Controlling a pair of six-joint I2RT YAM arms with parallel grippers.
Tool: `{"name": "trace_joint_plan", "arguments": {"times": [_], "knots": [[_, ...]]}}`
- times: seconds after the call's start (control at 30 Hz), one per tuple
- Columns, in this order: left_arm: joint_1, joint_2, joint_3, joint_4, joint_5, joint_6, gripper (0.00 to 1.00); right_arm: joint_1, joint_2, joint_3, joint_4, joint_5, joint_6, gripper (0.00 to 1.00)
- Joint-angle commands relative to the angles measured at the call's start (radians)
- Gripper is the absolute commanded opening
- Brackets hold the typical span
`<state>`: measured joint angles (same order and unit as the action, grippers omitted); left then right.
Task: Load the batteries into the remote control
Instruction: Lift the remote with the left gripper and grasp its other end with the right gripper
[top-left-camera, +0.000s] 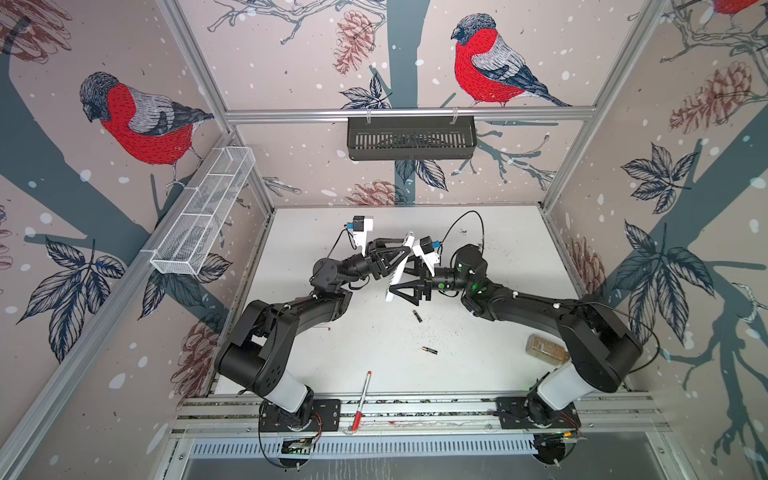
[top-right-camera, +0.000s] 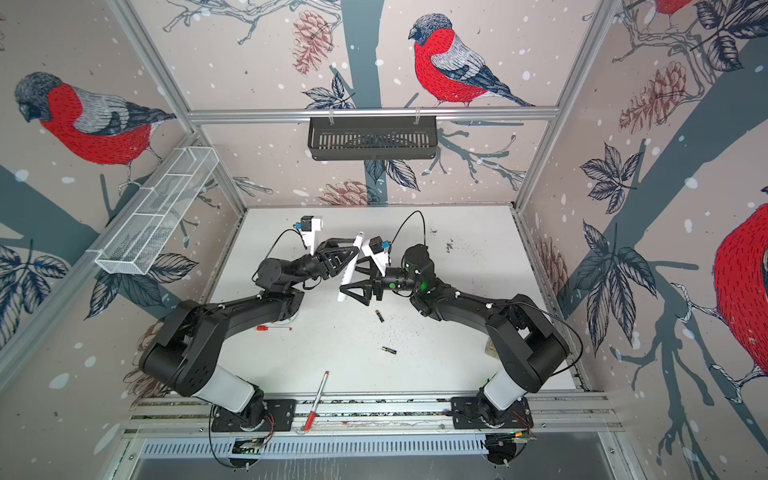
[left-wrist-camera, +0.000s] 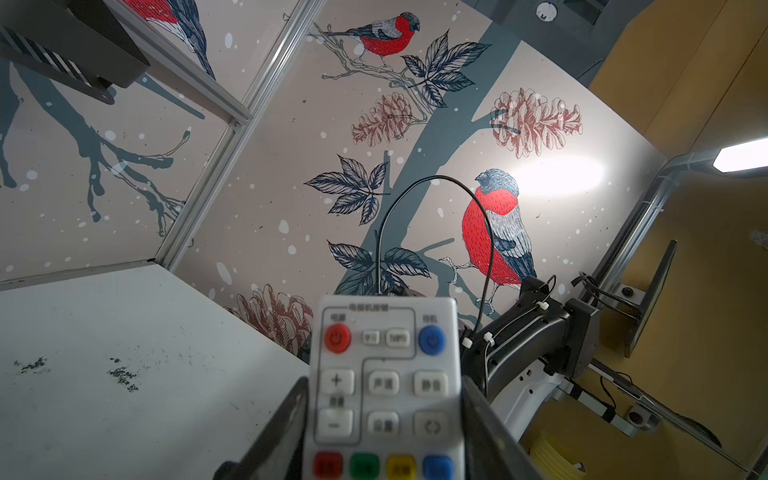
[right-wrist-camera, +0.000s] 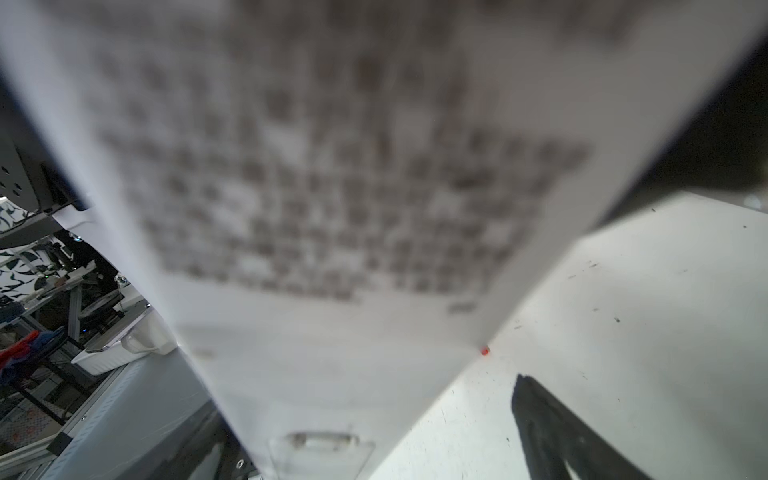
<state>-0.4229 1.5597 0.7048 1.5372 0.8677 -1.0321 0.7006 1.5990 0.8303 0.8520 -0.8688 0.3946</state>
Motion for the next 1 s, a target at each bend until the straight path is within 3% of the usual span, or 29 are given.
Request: {"name": "trace_joint_plan", "arguments": {"times": [0.0,0.17,0.27,0.37,0.47,0.5,0.63,0.77,0.97], "knots": [[-0.001,0.004,-0.005,0.080,0.005,-0.005,0.32,0.011,0.022,0.014,0.119,-0.036,0.070,0.96],[0.000,0.015,-0.007,0.106,0.000,-0.015,0.32,0.005,0.033,0.011,0.130,-0.013,0.107,0.66],[0.004,0.023,-0.002,0.096,0.002,-0.013,0.37,-0.004,0.031,0.011,0.128,-0.002,0.127,0.56],[0.013,0.018,-0.008,0.054,-0.004,0.011,0.57,-0.012,0.017,0.025,0.056,0.039,0.120,0.49],[0.029,-0.017,-0.016,-0.095,-0.026,0.088,0.93,-0.012,-0.005,0.053,-0.067,0.094,0.079,0.45],[0.031,-0.036,-0.019,-0.163,-0.039,0.134,0.96,-0.011,-0.012,0.061,-0.107,0.119,0.066,0.44],[0.031,-0.098,0.008,-0.486,-0.101,0.303,0.96,0.000,-0.018,0.130,-0.323,0.235,-0.013,0.43],[0.025,-0.126,0.074,-0.795,-0.178,0.460,0.90,0.043,-0.002,0.219,-0.554,0.402,-0.125,0.43],[0.025,-0.140,0.122,-0.993,-0.285,0.553,0.72,0.074,-0.021,0.228,-0.631,0.560,-0.182,0.42]]}}
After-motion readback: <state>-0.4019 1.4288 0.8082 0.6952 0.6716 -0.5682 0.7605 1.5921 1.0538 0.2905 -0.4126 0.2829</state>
